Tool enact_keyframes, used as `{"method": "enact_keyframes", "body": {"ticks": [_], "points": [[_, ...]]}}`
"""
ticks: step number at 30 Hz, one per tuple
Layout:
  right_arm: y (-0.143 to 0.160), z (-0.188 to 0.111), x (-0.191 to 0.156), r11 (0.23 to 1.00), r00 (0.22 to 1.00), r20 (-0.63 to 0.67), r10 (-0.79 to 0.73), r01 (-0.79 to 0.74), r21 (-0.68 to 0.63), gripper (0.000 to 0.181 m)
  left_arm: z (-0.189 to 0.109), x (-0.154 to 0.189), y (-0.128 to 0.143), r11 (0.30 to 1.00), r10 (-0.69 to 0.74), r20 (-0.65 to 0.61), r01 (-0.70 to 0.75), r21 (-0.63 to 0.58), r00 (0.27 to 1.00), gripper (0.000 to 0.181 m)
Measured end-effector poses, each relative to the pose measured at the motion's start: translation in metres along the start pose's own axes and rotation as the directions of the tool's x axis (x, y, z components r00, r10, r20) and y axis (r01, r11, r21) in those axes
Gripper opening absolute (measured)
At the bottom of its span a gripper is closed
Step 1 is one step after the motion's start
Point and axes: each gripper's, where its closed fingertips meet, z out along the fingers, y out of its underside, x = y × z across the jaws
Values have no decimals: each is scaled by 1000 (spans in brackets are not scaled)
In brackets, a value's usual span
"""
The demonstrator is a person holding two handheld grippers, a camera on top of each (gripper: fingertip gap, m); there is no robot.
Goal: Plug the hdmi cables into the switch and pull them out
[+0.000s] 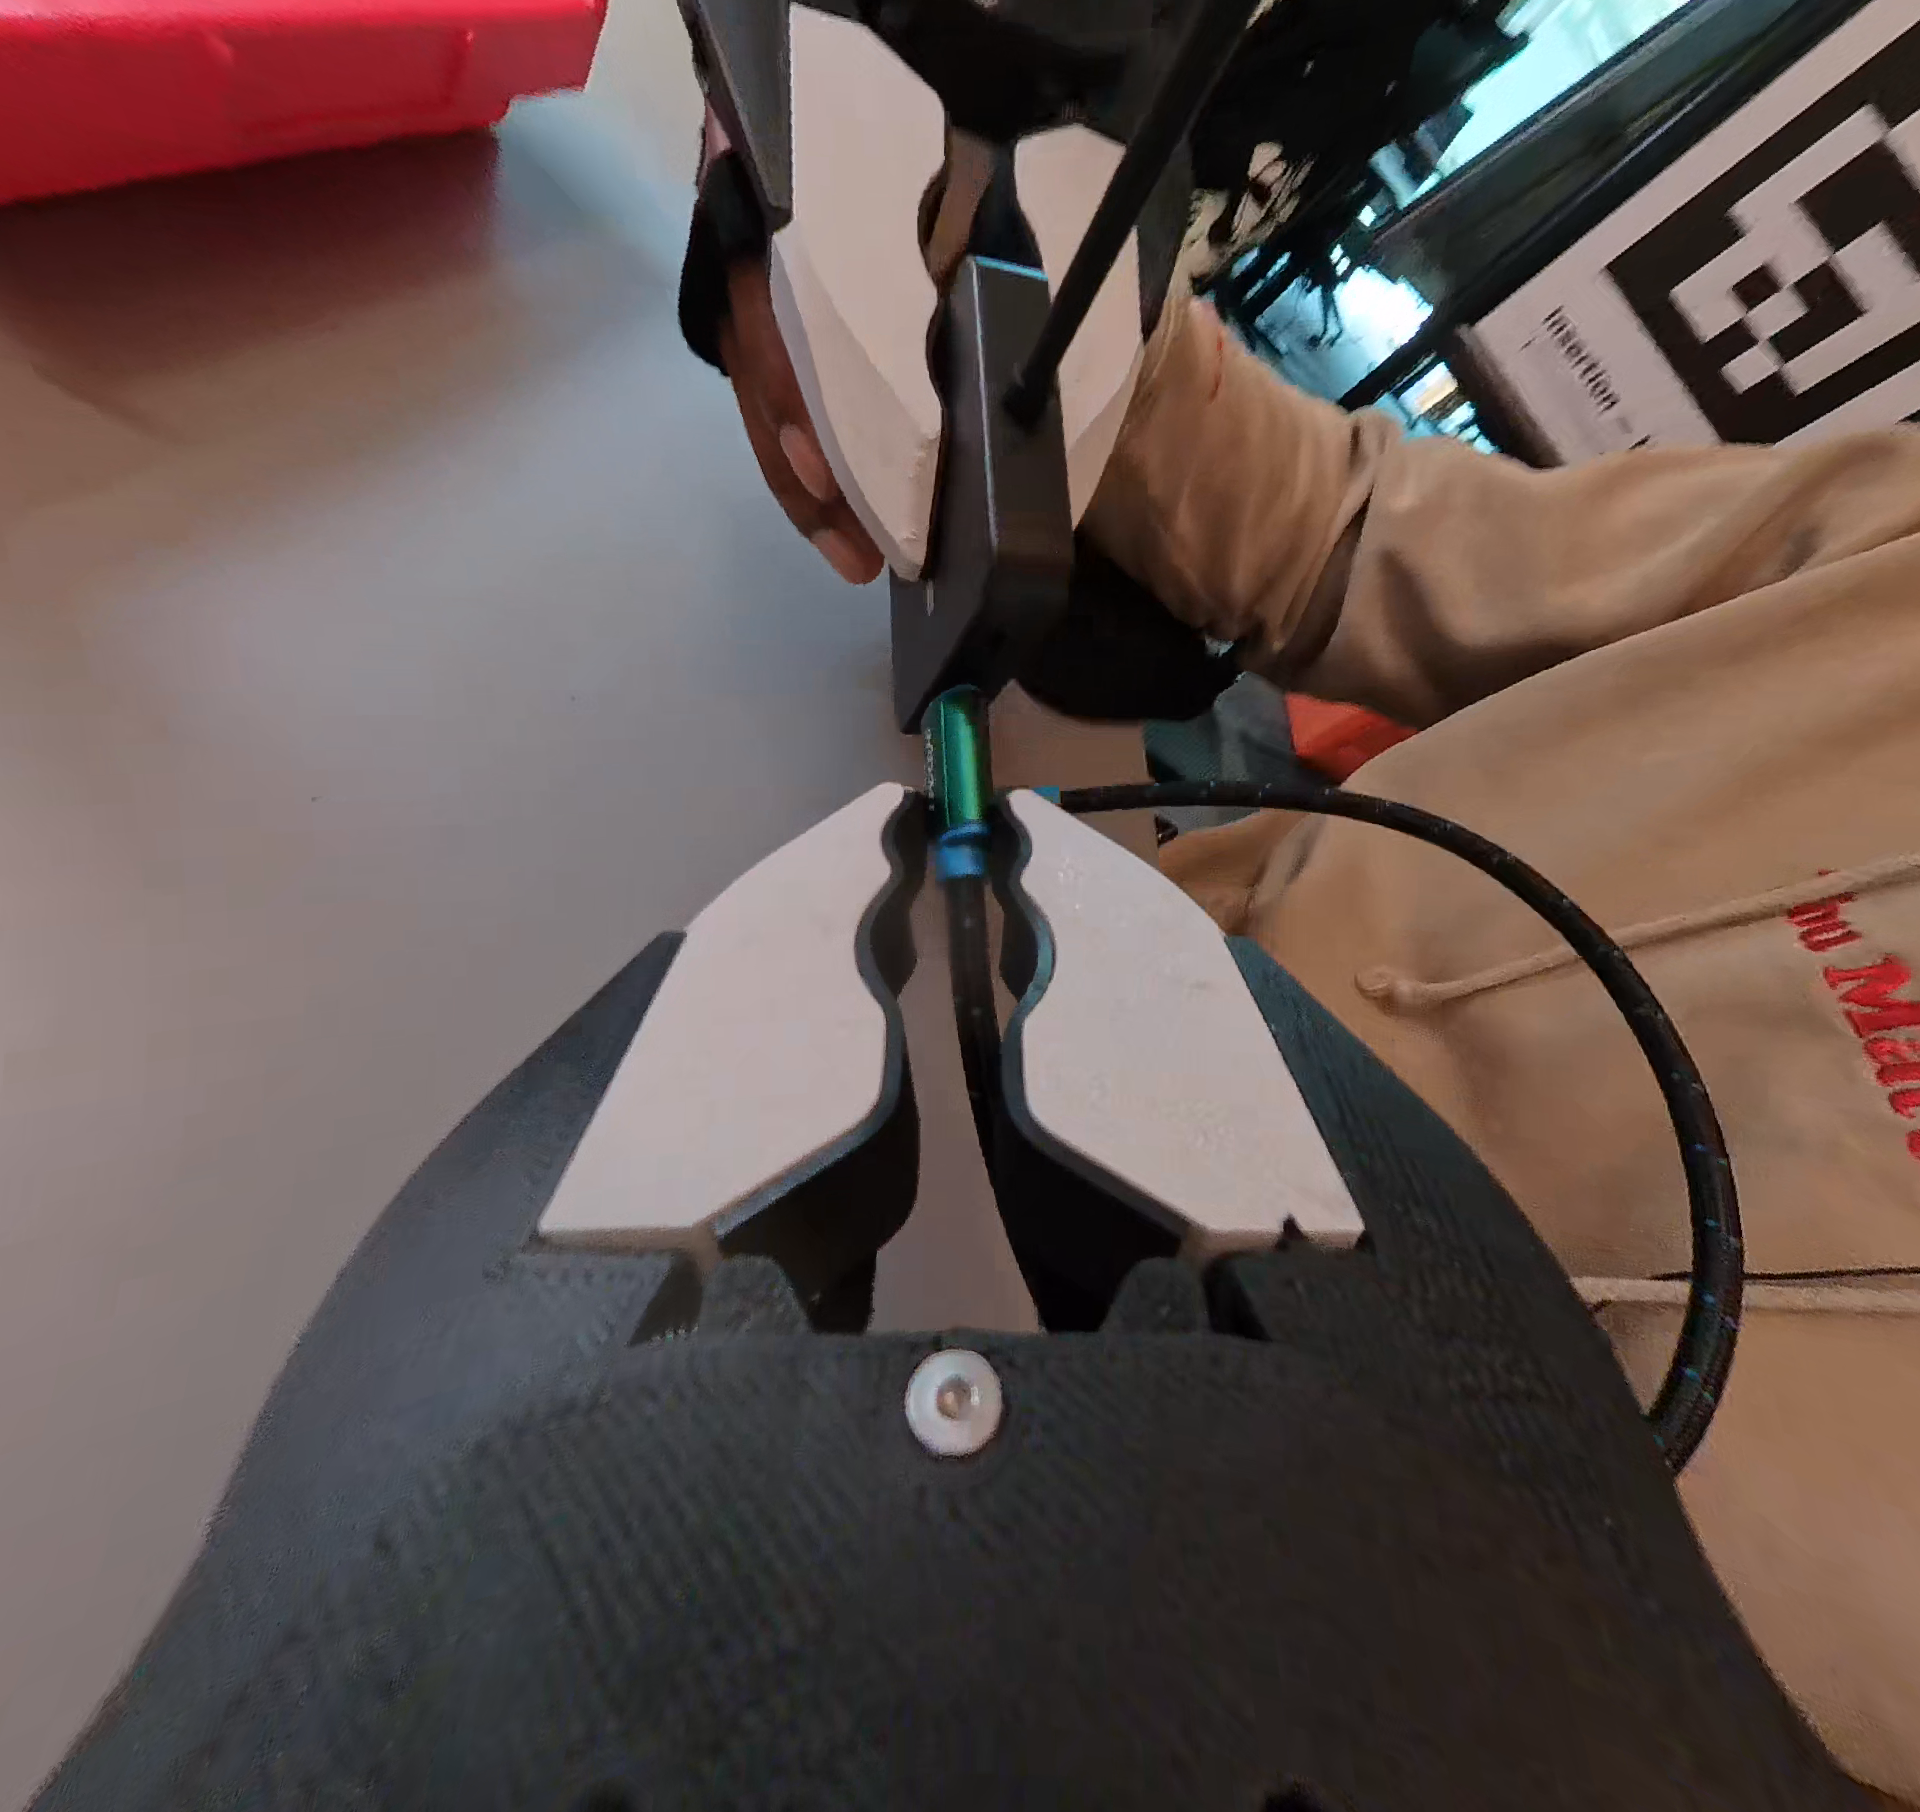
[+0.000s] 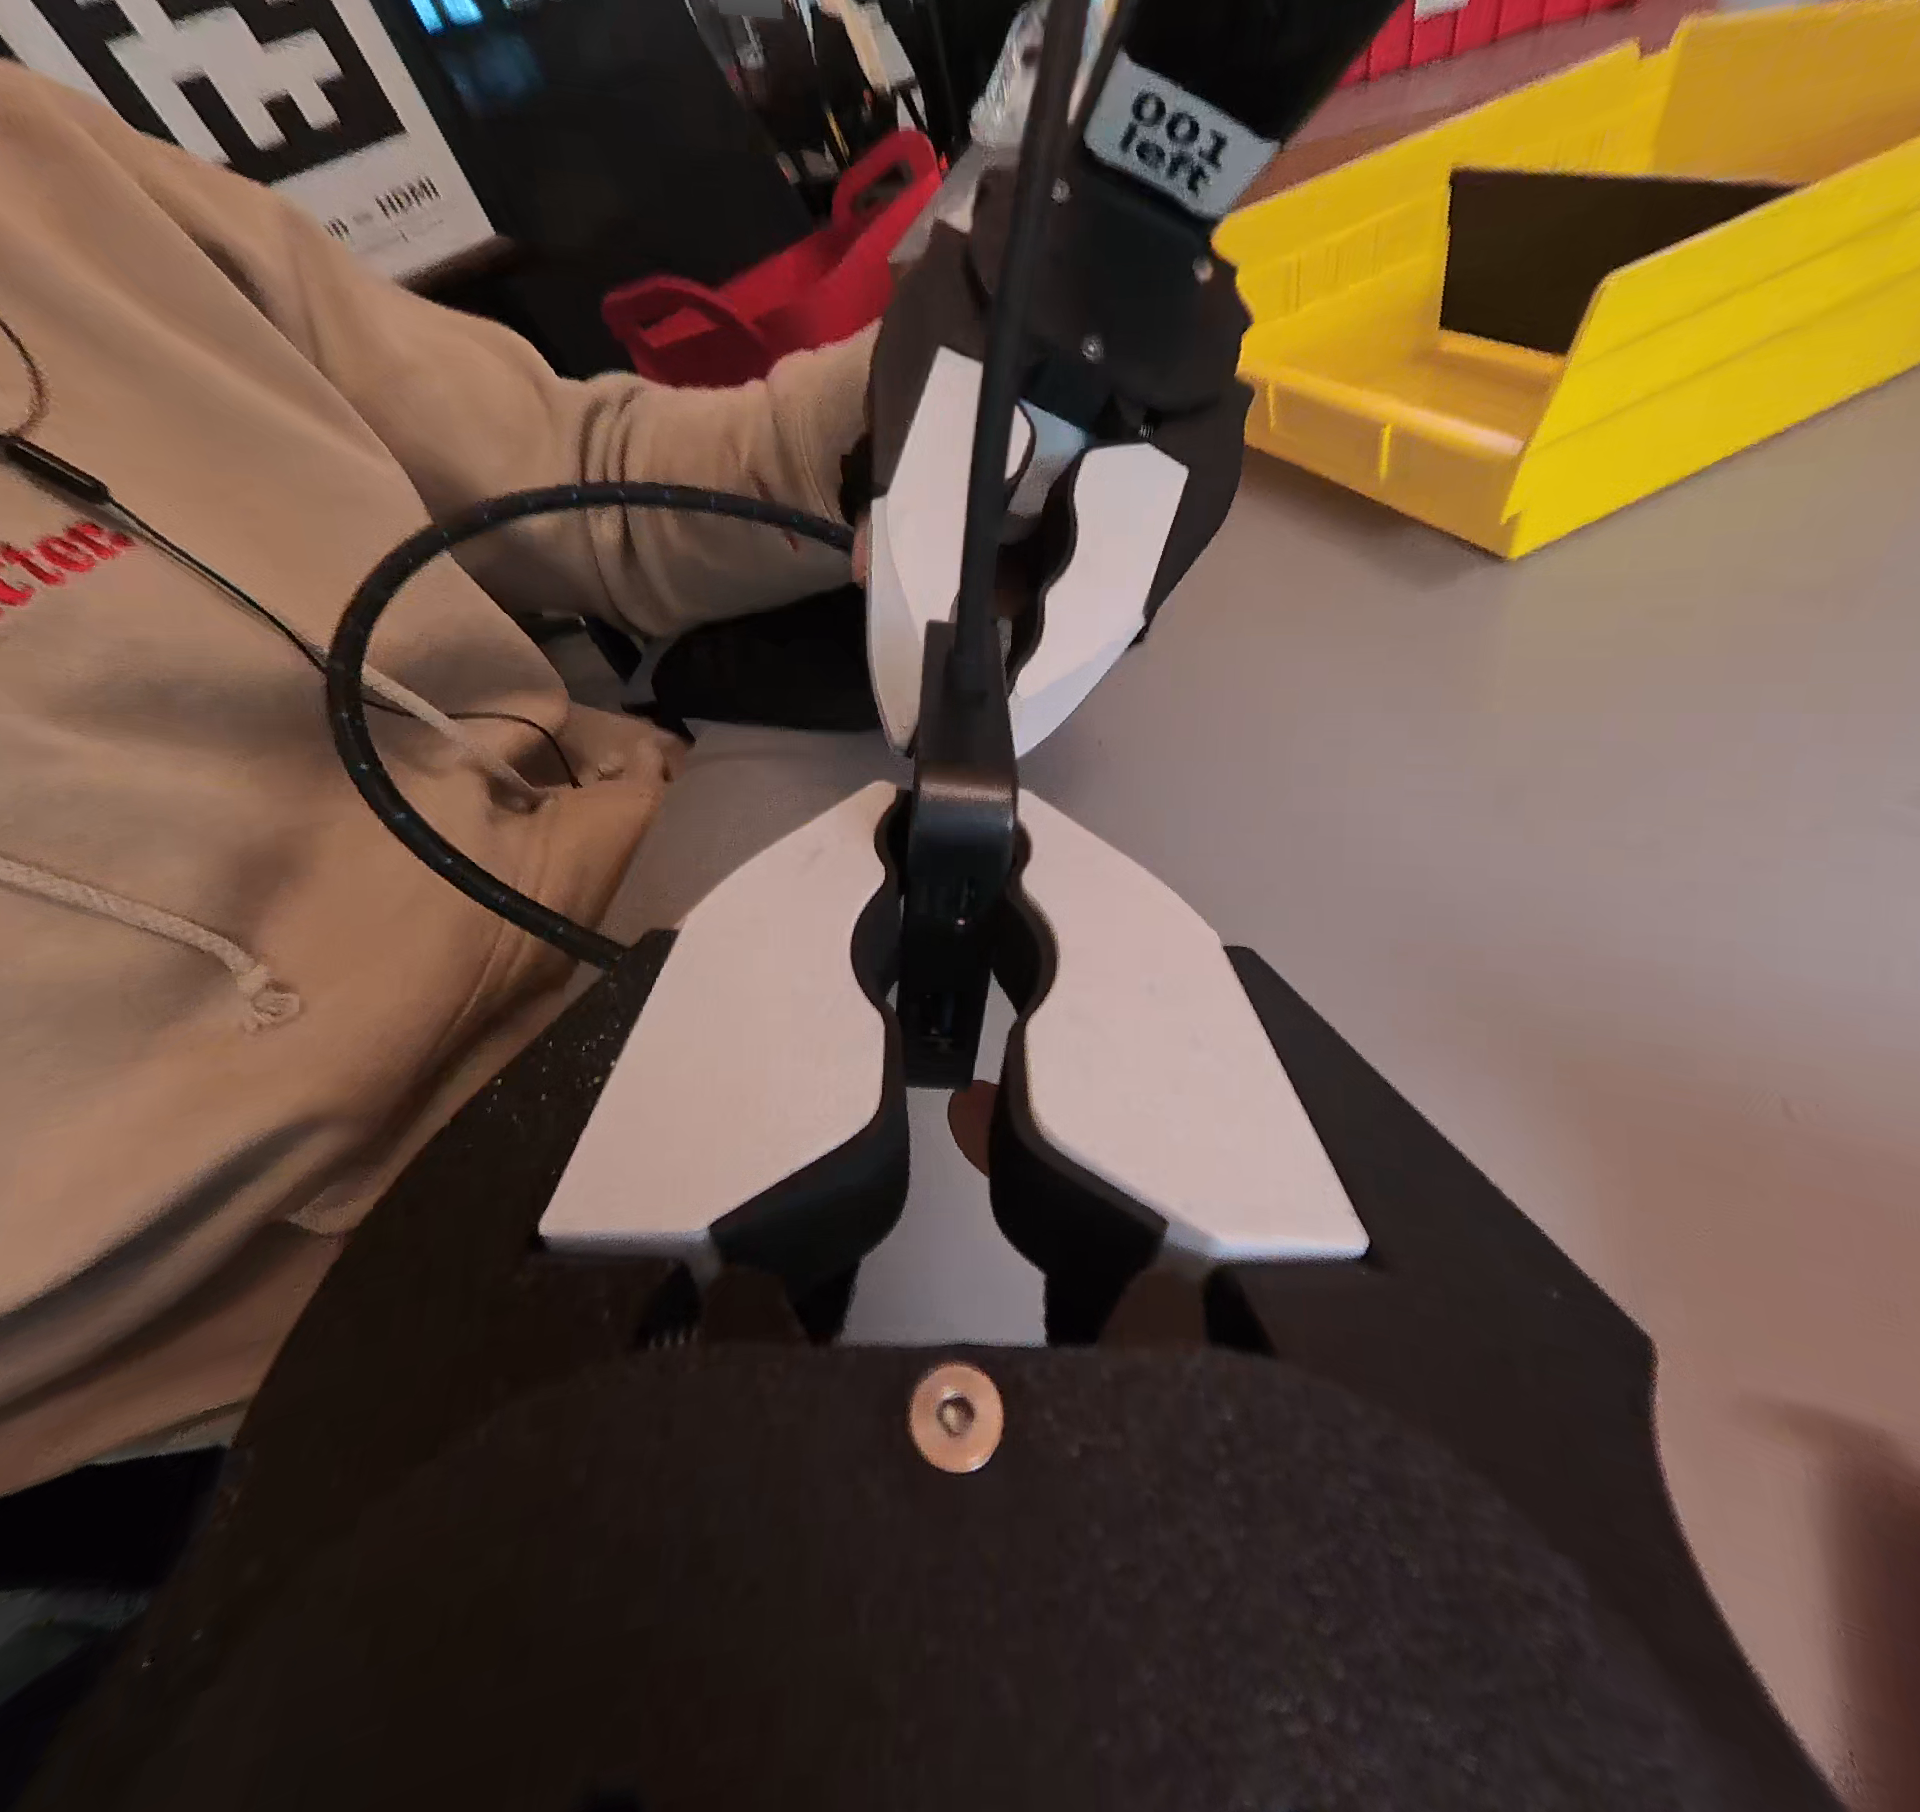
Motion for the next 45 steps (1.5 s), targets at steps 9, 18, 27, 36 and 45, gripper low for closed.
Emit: {"method": "enact_keyframes", "body": {"ticks": [9,18,27,36,45], "points": [[-5,1,10,989,999,2,50,-49,141,14,-10,-6,-10,995,4,-3,-3,98,1000,12],[-38,-6,12,932,998,-51,41,-20,361,14,-23,2,-33,962,6,-45,7,274,999,12],[-57,-19,15,872,995,-86,54,-5,490,14,-29,4,-54,907,8,-59,18,421,998,13],[-37,-7,11,950,997,-76,4,20,311,14,-17,-1,-28,976,3,6,-5,218,1000,12],[-29,0,13,970,997,-77,5,15,244,14,-17,-6,-20,989,22,60,-30,144,998,12]]}}
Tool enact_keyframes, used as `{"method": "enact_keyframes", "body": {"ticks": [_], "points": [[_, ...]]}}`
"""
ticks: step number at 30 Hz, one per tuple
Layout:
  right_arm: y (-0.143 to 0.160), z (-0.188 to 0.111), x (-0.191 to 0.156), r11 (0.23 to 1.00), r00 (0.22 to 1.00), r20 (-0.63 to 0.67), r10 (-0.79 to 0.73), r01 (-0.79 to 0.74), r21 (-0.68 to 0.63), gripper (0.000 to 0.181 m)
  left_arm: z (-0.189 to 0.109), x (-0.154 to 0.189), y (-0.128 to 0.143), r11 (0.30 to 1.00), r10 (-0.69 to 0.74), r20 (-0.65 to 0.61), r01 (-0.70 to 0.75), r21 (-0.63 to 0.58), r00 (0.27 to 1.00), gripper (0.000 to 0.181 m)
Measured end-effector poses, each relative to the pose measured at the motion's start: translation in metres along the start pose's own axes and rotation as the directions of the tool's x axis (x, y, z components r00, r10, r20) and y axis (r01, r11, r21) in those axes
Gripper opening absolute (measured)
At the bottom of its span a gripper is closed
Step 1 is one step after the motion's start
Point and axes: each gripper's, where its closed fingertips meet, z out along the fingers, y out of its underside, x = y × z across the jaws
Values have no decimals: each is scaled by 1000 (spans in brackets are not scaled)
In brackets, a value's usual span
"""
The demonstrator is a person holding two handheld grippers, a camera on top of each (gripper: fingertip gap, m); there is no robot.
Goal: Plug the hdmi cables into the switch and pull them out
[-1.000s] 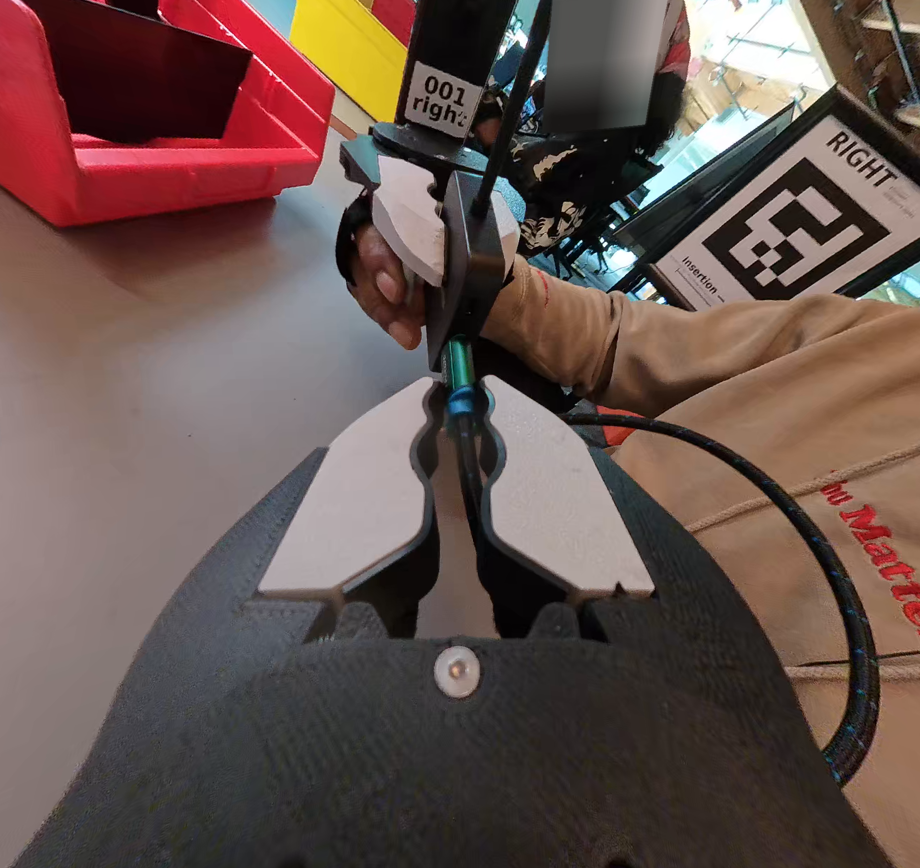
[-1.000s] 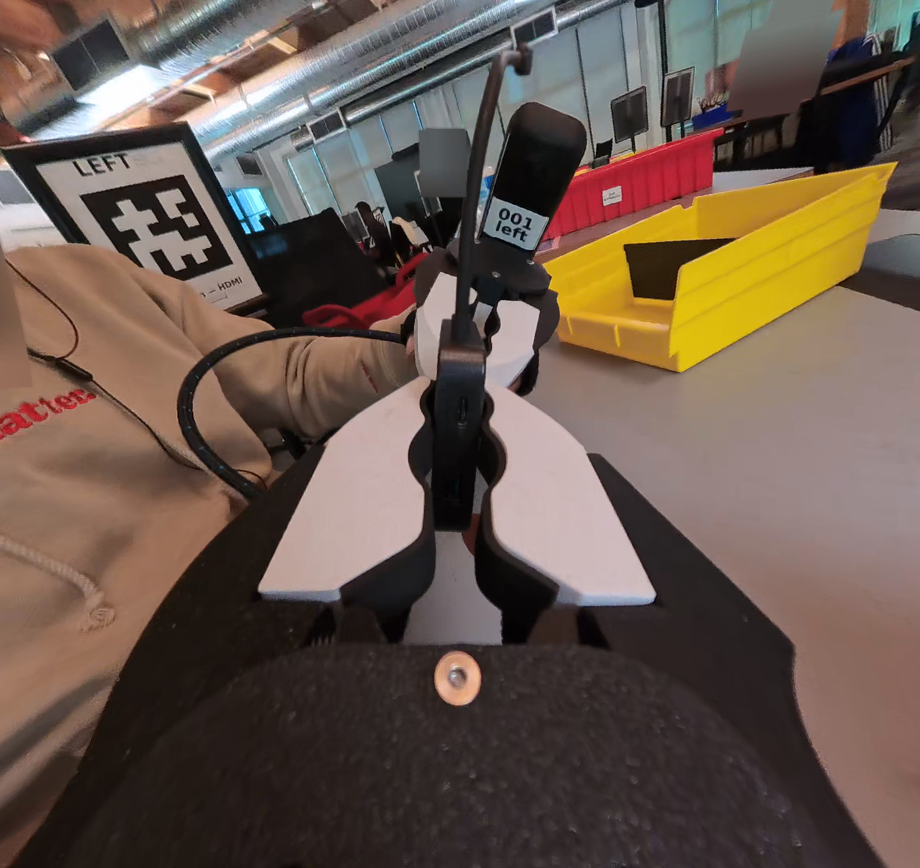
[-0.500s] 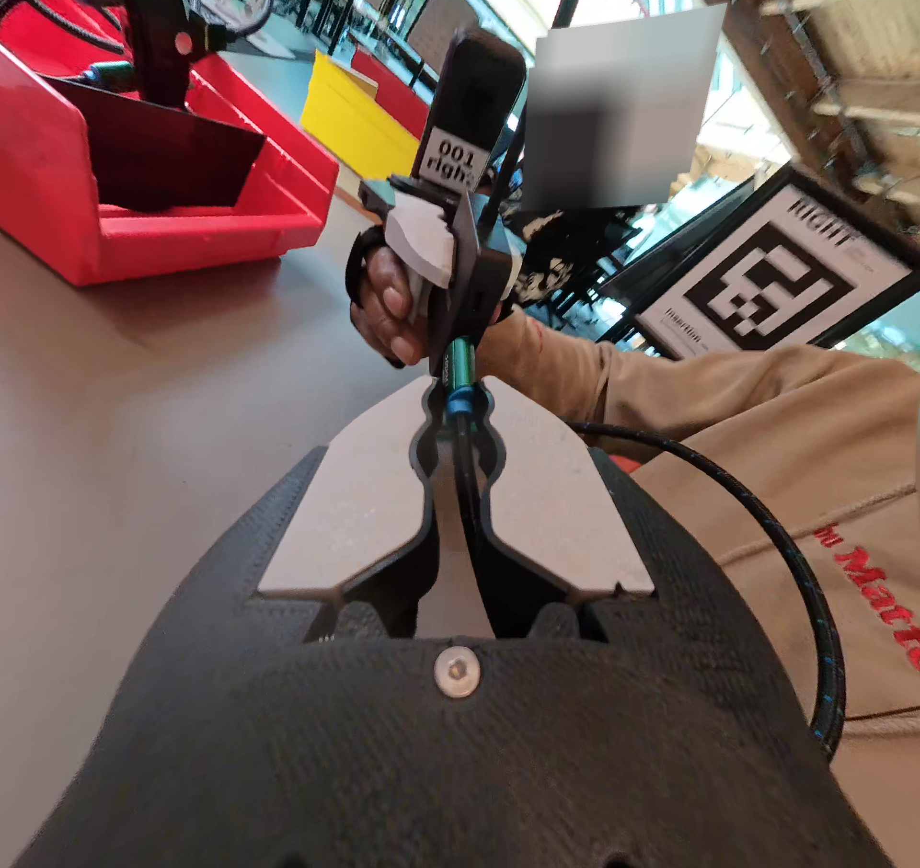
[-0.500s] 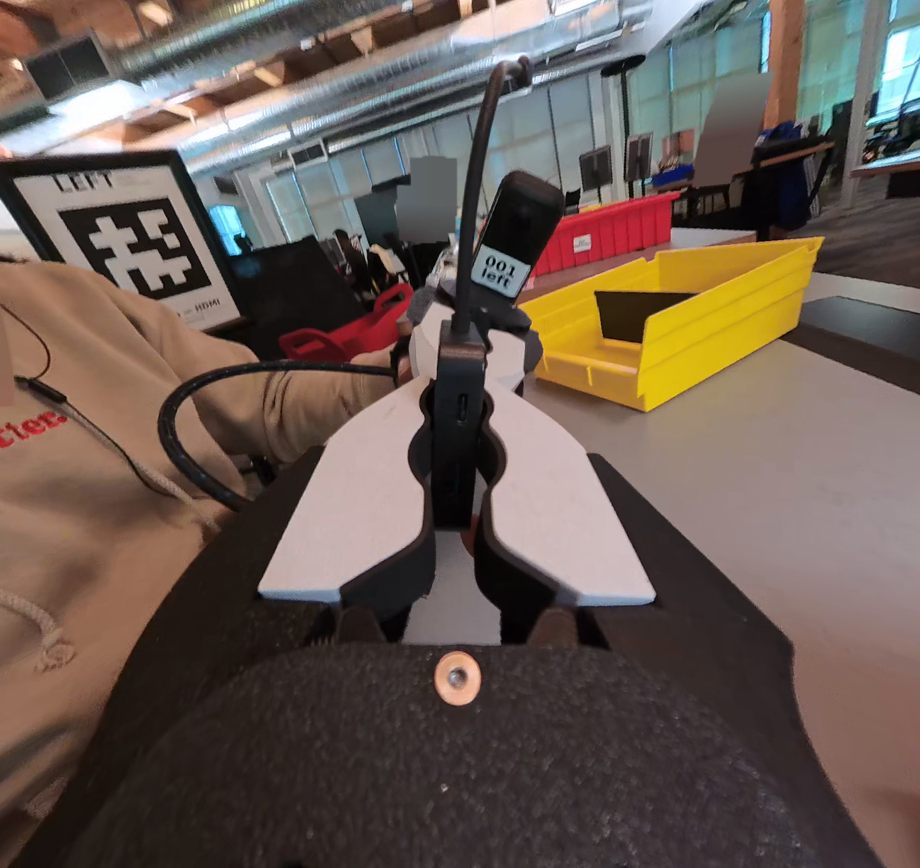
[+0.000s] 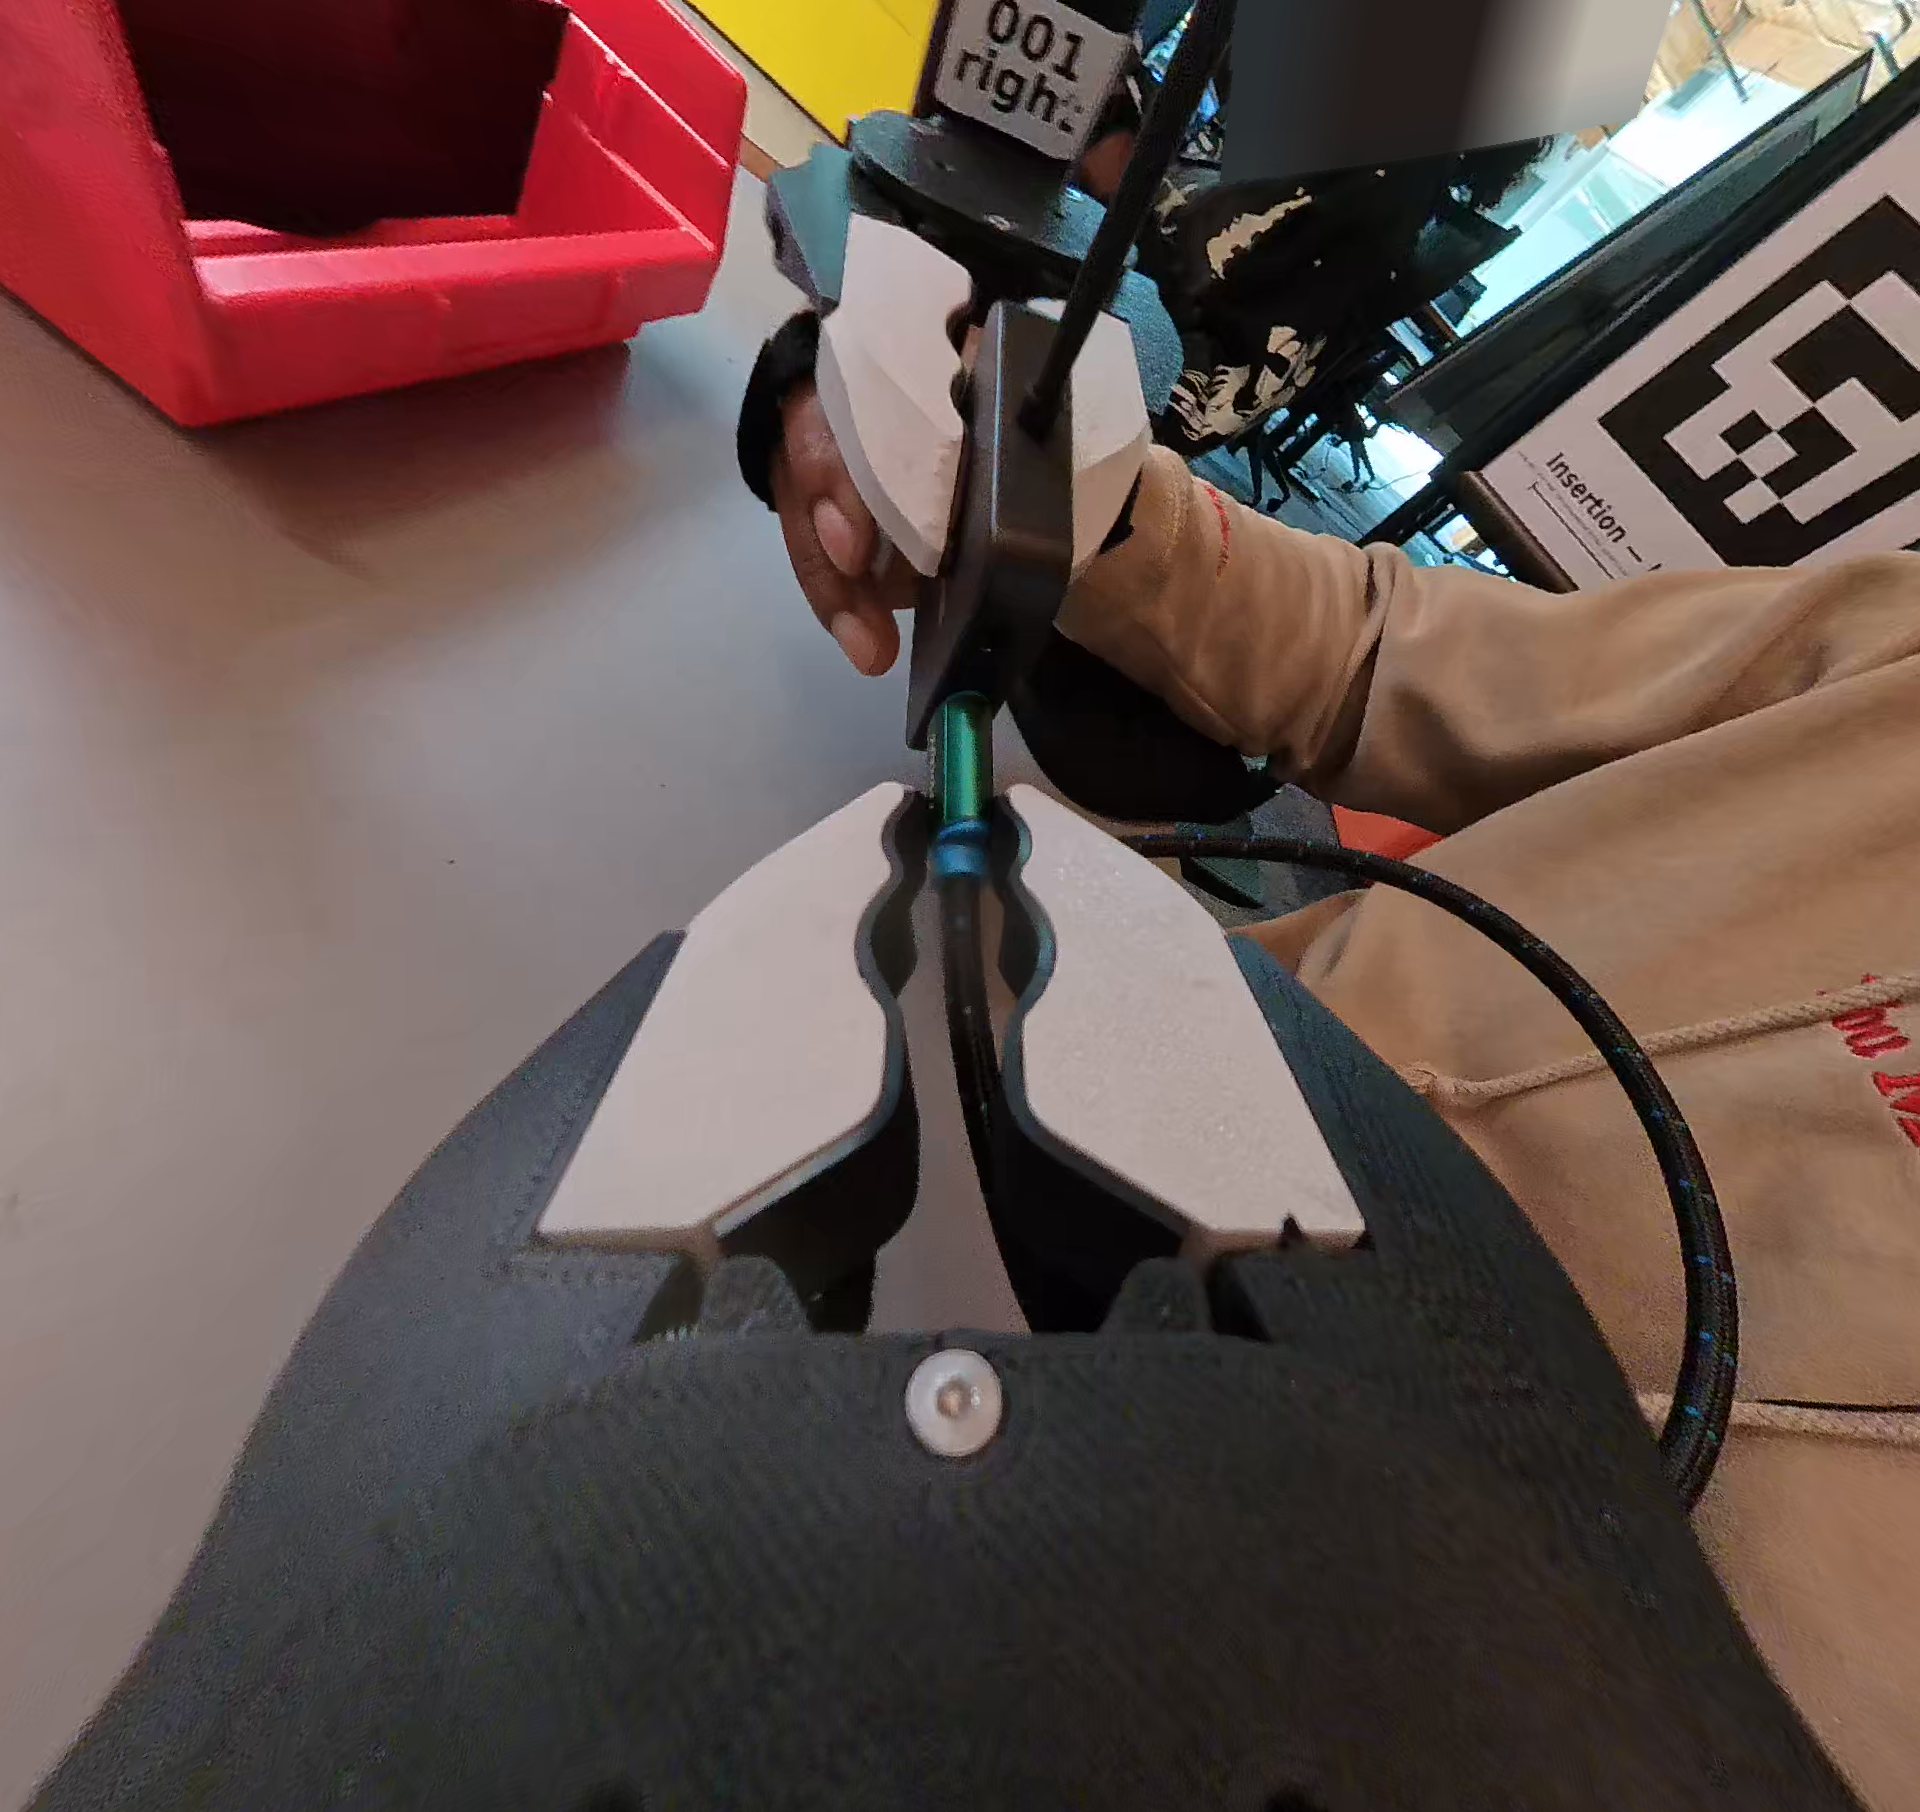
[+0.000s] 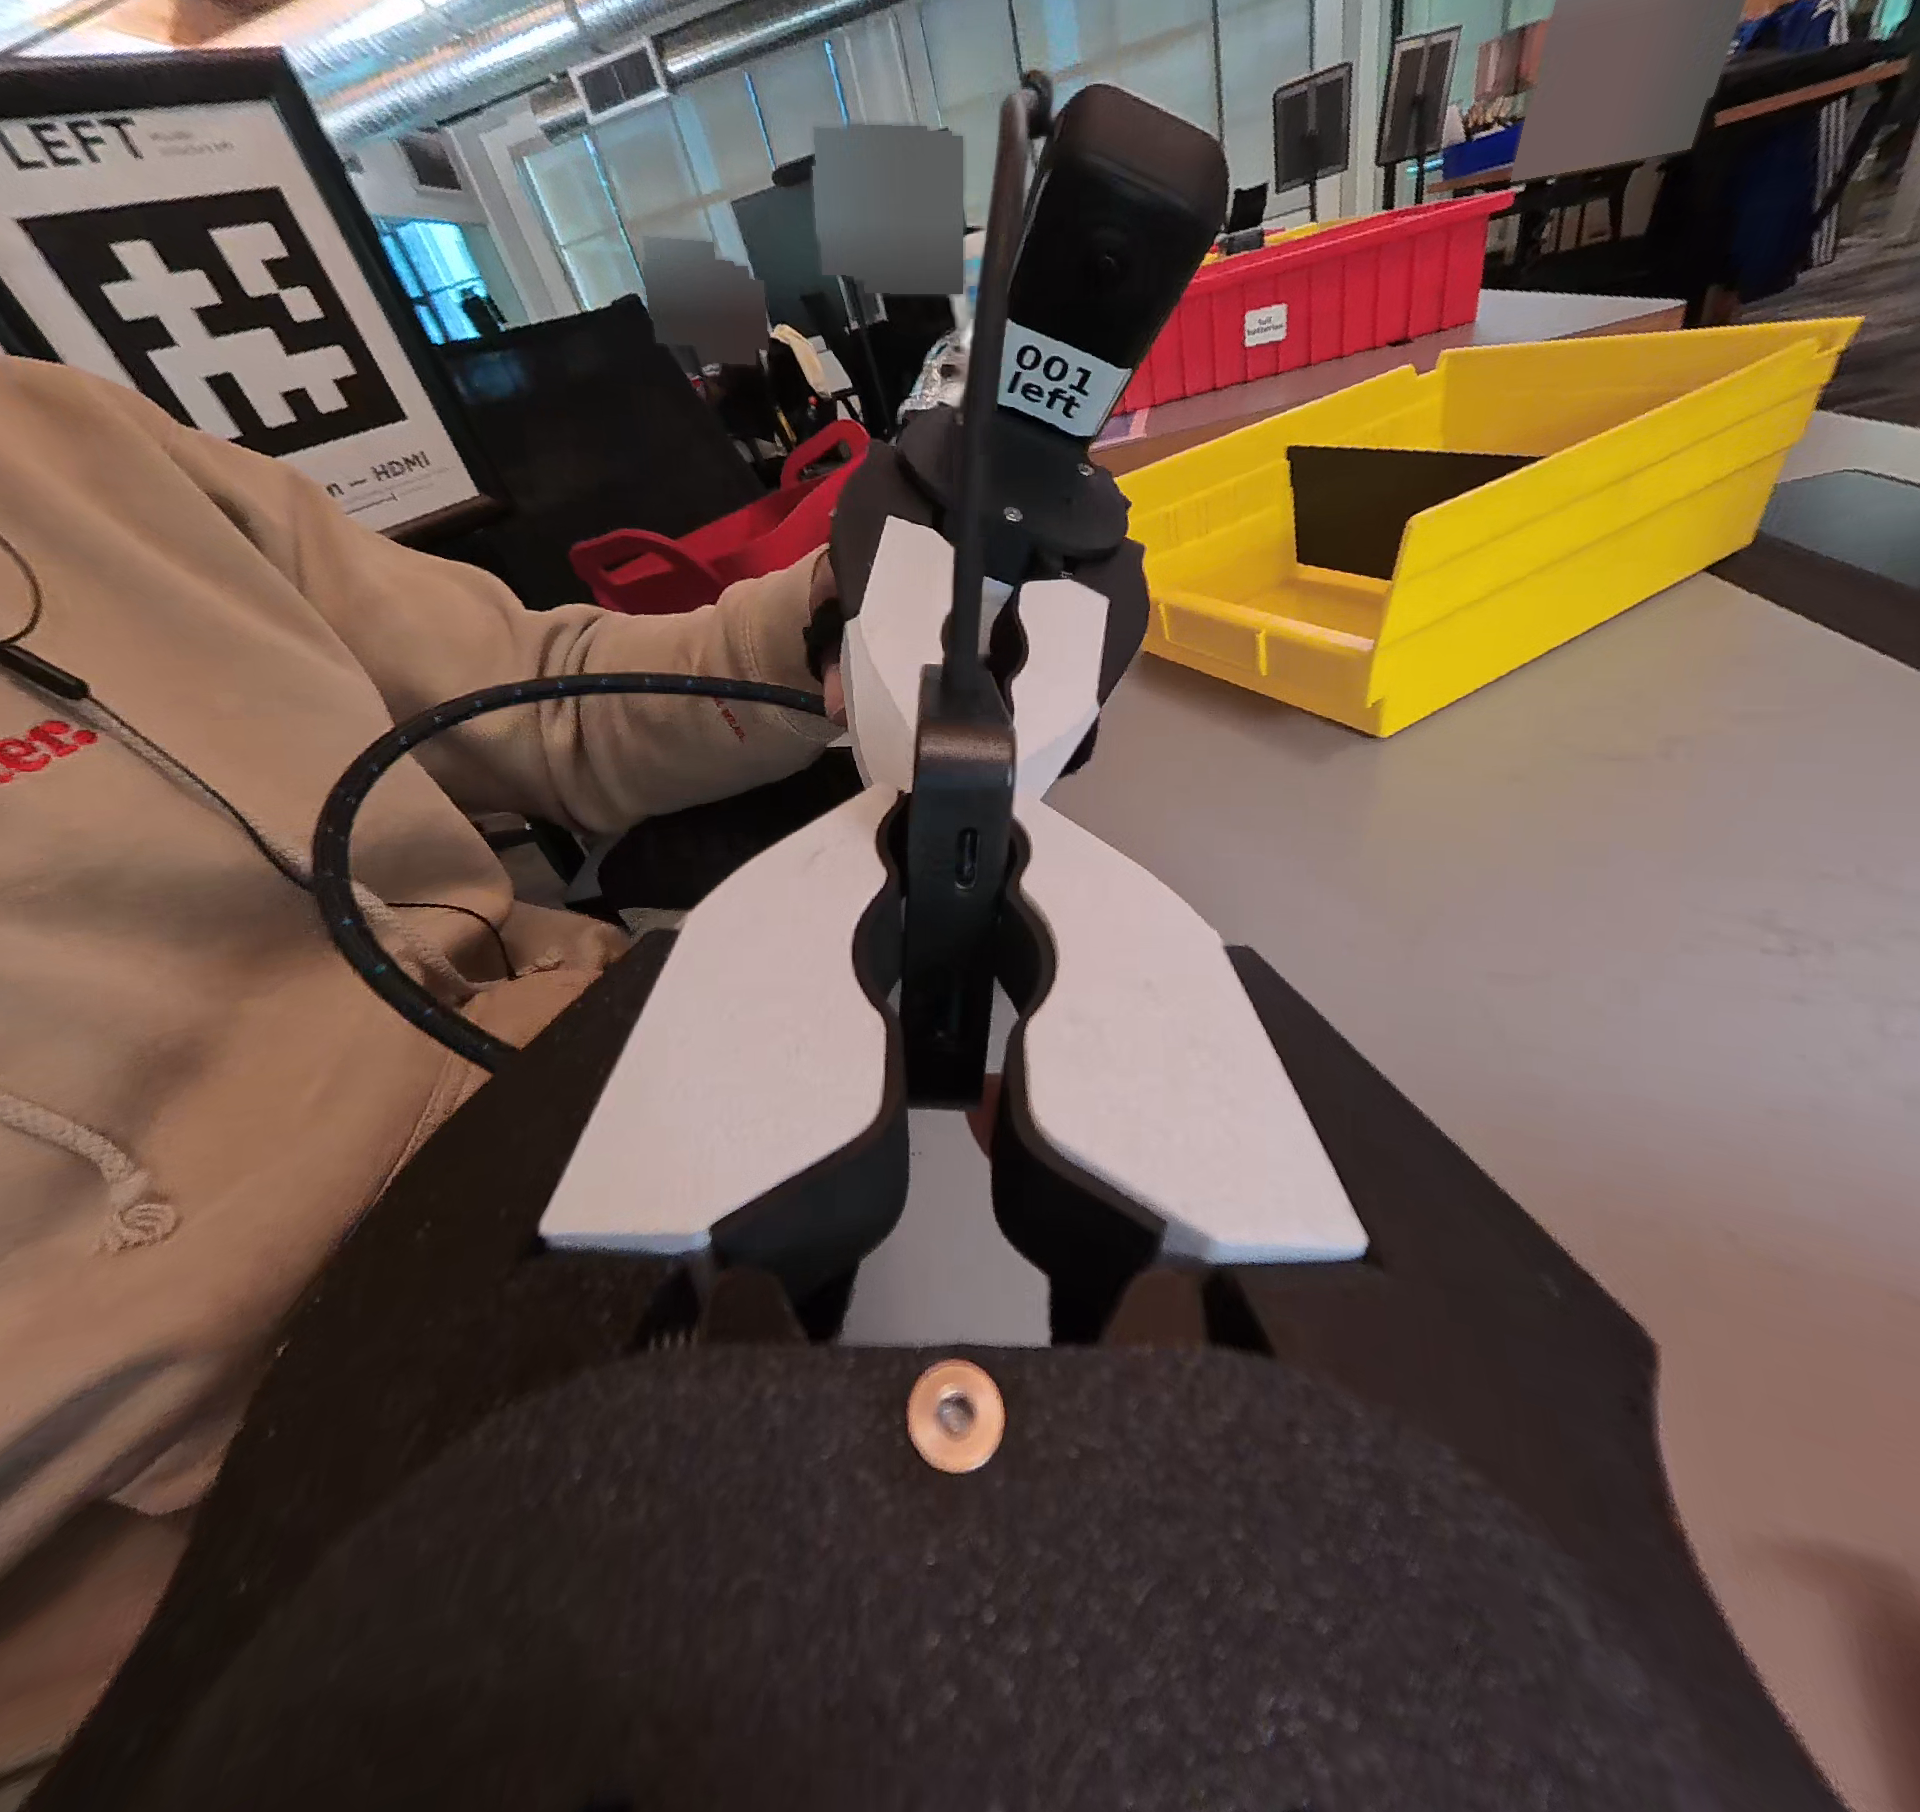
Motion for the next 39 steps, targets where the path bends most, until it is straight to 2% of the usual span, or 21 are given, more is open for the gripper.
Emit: {"method": "enact_keyframes", "body": {"ticks": [4,6,8,9,11,14,16,18,22,25,27,30,32,34,36,39], "points": [[-2,0,3,996,997,-60,-40,35,-83,17,-2,-1,-4,1000,15,13,-15,16,1000,12],[-4,-2,4,988,994,-85,-69,57,-143,31,-3,-1,-4,999,29,24,-30,19,999,12],[-12,-5,4,979,988,-110,-111,89,-183,37,-4,1,-5,999,44,23,-45,25,999,12],[-16,-6,3,972,984,-119,-132,106,-208,36,-4,2,-6,998,58,28,-59,31,998,13],[-15,-8,-3,943,981,-90,-170,136,-305,14,-5,2,-10,993,102,62,-105,51,993,13],[-24,-13,-12,881,964,-58,-261,214,-422,14,-16,11,-25,980,126,74,-135,143,989,24],[-44,-23,-16,857,946,-72,-318,254,-448,14,-34,9,-39,956,155,173,-192,220,973,33],[-70,-40,-12,834,914,-129,-385,284,-474,14,-59,9,-50,917,178,282,-263,300,943,31],[-140,-87,5,805,804,-305,-510,320,-500,14,-91,13,-45,880,159,350,-293,373,923,26],[-191,-127,25,791,700,-438,-565,307,-529,14,-92,10,-31,877,127,340,-266,401,932,25],[-216,-156,46,768,593,-525,-610,277,-578,14,-86,7,-23,888,114,325,-244,391,939,24],[-233,-204,89,743,393,-644,-657,190,-642,14,-79,3,-18,896,140,366,-275,350,920,25],[-227,-233,121,745,279,-699,-659,113,-658,14,-78,0,-19,889,155,403,-305,341,902,27],[-205,-254,152,736,210,-717,-665,22,-676,14,-79,-1,-21,880,161,432,-327,343,887,28],[-166,-263,182,697,215,-697,-684,-86,-711,14,-81,-5,-21,874,161,464,-344,343,871,29],[-98,-264,219,527,279,-578,-767,-240,-815,14,-84,-12,-21,869,155,500,-358,340,852,30]]}}
